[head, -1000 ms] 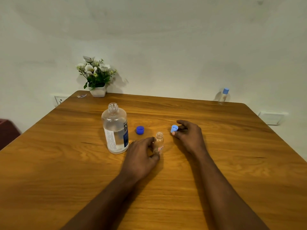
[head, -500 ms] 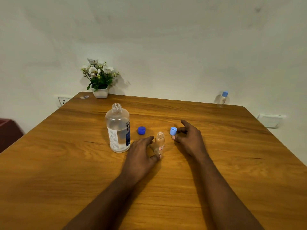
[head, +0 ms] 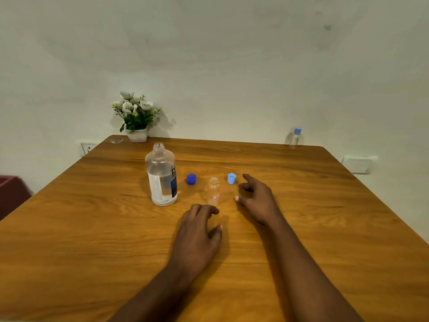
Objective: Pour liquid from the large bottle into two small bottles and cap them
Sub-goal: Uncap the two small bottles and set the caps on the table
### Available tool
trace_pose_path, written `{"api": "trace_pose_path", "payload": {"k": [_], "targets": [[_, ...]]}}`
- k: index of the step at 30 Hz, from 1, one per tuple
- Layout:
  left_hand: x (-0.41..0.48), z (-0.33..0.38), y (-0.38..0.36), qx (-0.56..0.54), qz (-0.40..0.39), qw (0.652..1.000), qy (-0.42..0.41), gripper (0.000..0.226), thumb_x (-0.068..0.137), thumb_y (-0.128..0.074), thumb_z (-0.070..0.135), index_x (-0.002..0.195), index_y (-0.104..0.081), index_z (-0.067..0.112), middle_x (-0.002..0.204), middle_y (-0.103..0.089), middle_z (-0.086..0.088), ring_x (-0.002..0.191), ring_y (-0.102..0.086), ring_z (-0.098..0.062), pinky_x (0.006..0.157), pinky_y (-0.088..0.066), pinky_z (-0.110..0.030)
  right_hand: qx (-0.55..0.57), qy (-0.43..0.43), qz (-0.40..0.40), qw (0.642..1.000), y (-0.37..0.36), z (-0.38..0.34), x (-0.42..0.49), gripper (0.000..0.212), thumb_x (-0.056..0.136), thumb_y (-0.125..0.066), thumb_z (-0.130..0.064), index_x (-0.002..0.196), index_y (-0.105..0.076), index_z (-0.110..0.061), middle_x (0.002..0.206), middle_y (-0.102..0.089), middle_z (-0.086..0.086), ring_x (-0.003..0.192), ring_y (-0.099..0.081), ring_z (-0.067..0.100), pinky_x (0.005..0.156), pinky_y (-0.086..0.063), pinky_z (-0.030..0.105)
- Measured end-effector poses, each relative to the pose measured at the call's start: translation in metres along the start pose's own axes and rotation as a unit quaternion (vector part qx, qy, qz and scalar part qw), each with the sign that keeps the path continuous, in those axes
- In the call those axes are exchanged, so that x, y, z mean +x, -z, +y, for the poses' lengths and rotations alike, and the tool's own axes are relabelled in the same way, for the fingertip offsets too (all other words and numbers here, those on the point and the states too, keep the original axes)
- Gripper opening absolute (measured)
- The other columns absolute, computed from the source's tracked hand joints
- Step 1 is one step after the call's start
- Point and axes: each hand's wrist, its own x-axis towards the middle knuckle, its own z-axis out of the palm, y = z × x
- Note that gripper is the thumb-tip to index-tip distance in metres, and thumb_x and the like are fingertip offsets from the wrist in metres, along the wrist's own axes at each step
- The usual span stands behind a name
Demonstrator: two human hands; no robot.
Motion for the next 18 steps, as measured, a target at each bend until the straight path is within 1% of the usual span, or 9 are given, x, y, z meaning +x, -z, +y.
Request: {"api": "trace_pose_path", "payload": {"k": [2,6,9,13,18], "targets": [[0.0,0.009,-0.005,0.008,-0.023,1.0,-0.018,0.037,0.09,-0.059,0.036,0.125,-0.047,0.035,0.123,-0.044,0.017,0.114,-0.042,0.0,0.094,-0.04,-0.021,0.008,0.004,-0.017,1.0,0.005,0.001,-0.007,0.078,0.081,-0.075,-0.015,0.148,-0.036,-0.022,0.131,-0.062,0.001,0.122,-0.055,0.016,0.099,-0.045,0.031],[0.006,0.026,-0.021,0.015,-0.053,0.997,-0.051,0.037,0.091,-0.056,0.034,0.128,-0.047,0.034,0.125,-0.046,0.015,0.115,-0.04,0.0,0.096,-0.039,-0.021,0.027,0.008,-0.035,0.999,0.021,0.011,-0.019,0.076,0.08,-0.075,-0.013,0.146,-0.038,-0.024,0.128,-0.064,0.0,0.119,-0.055,0.012,0.093,-0.042,0.023],[0.018,0.041,-0.038,0.024,-0.068,0.995,-0.074,0.038,0.092,-0.055,0.032,0.129,-0.047,0.031,0.125,-0.047,0.012,0.114,-0.041,-0.003,0.094,-0.038,-0.021,0.042,0.001,-0.027,0.999,0.037,0.022,-0.023,0.074,0.08,-0.075,-0.011,0.144,-0.04,-0.025,0.127,-0.064,0.0,0.119,-0.056,0.012,0.096,-0.044,0.025],[0.04,0.059,-0.065,0.031,-0.083,0.992,-0.094,0.037,0.092,-0.053,0.028,0.129,-0.047,0.028,0.126,-0.048,0.009,0.115,-0.042,-0.007,0.097,-0.04,-0.026,0.048,-0.017,0.011,0.999,0.059,0.04,-0.018,0.069,0.081,-0.074,-0.011,0.142,-0.044,-0.021,0.126,-0.064,0.003,0.116,-0.057,0.012,0.092,-0.045,0.024],[0.077,0.077,-0.099,0.063,-0.087,0.989,-0.105,0.037,0.093,-0.051,0.027,0.13,-0.047,0.024,0.13,-0.049,0.004,0.119,-0.043,-0.013,0.1,-0.04,-0.031,0.014,-0.049,0.091,0.995,0.084,0.066,0.002,0.061,0.083,-0.072,-0.015,0.139,-0.048,-0.018,0.123,-0.065,0.005,0.112,-0.06,0.016,0.093,-0.045,0.025]]}}
